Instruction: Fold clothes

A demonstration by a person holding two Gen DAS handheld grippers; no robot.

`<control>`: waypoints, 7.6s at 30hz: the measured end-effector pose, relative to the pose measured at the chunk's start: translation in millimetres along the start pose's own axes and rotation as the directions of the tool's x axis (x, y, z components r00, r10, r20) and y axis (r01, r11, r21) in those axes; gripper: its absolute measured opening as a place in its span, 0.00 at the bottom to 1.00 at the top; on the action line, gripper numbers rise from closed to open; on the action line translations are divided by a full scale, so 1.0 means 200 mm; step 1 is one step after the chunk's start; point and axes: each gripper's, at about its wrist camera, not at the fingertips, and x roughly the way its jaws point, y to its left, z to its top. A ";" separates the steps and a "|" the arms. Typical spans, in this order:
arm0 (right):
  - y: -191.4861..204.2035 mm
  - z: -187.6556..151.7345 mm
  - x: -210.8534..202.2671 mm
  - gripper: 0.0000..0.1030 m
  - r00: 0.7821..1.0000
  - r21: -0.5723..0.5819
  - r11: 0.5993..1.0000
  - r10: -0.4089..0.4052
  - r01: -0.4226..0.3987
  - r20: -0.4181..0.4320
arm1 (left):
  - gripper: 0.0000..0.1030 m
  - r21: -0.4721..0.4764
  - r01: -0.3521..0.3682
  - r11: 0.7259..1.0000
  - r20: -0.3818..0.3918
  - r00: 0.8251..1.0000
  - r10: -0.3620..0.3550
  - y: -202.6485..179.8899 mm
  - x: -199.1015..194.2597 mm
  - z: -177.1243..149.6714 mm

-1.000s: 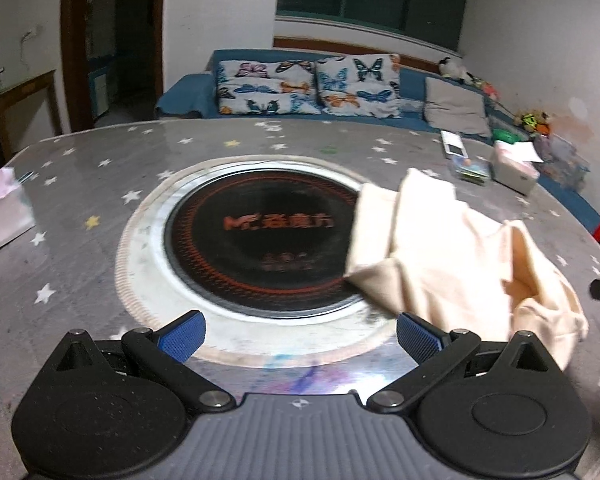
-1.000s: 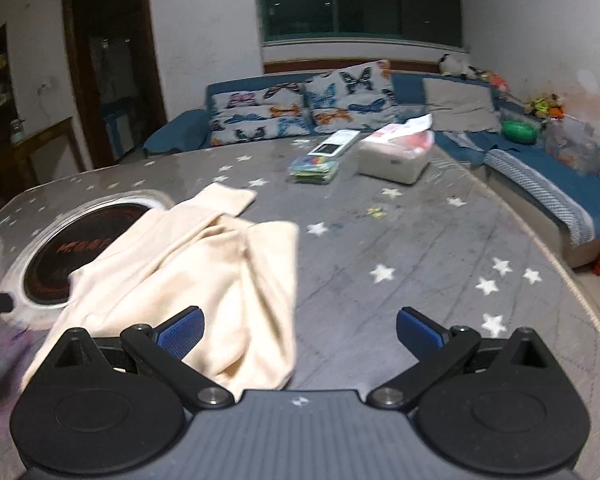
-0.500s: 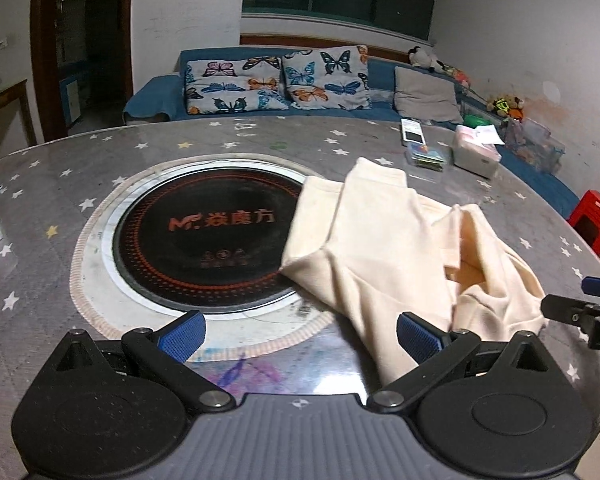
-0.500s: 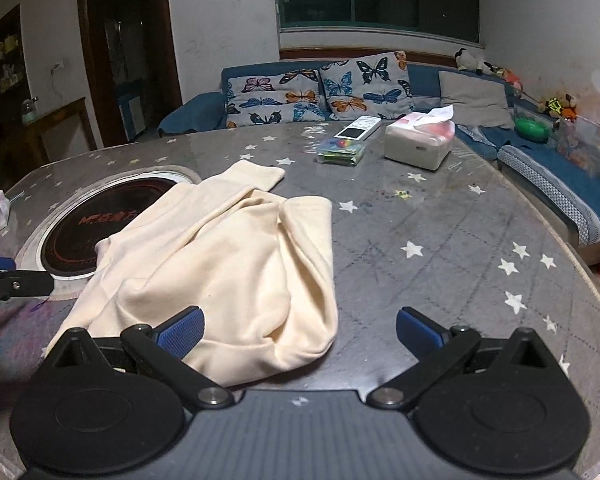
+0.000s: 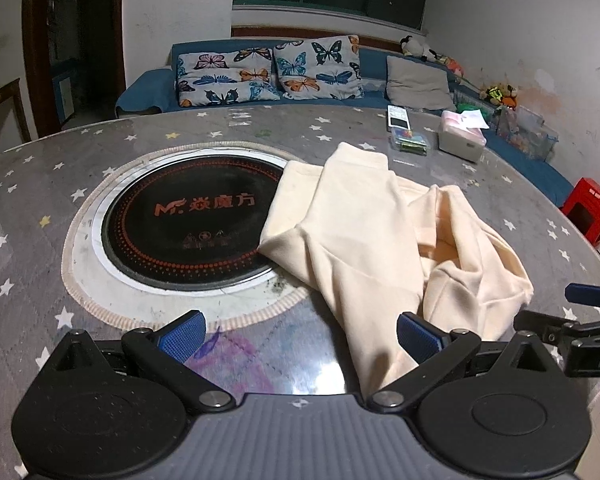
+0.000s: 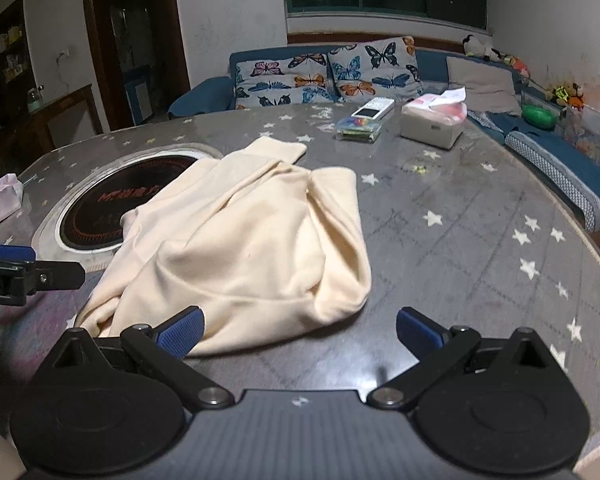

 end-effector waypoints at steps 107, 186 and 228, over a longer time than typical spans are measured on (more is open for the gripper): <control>-0.12 0.49 0.58 0.38 0.988 0.040 0.993 0.117 -0.113 -0.101 | 0.78 0.165 0.082 0.983 -0.085 0.994 -0.068 -0.37 0.75 0.64; -0.04 0.48 0.59 0.21 0.997 -0.086 0.995 0.046 -0.052 -0.062 | 0.04 0.181 0.101 0.978 -0.052 0.994 -0.093 -0.33 0.74 0.57; 0.01 0.50 0.53 0.27 0.998 -0.186 0.981 -0.054 0.048 -0.026 | 0.06 0.145 0.107 0.984 -0.057 0.993 -0.100 -0.27 0.67 0.56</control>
